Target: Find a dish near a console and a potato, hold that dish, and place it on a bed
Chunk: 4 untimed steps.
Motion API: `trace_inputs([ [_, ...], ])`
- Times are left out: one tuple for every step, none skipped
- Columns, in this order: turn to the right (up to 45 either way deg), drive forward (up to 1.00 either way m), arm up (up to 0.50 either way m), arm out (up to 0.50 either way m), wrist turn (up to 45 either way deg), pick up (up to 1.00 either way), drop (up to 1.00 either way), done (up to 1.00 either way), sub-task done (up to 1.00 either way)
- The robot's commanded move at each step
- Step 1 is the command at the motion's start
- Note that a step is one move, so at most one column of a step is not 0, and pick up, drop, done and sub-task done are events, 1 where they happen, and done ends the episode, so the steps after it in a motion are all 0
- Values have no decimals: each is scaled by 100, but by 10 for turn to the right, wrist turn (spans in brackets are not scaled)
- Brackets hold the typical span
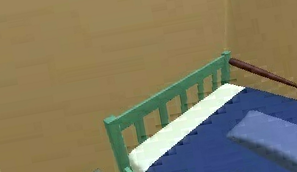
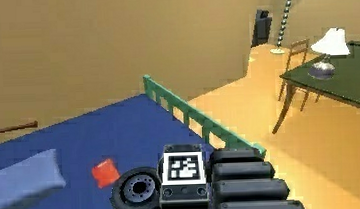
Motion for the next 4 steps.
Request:
trace_inputs([
  [150,0,0,0,0,0,0,0,0],
  [-30,0,0,0,0,0,0,0,0],
  [-30,0,0,0,0,0,0,0,0],
  [60,0,0,0,0,0,0,0,0],
])
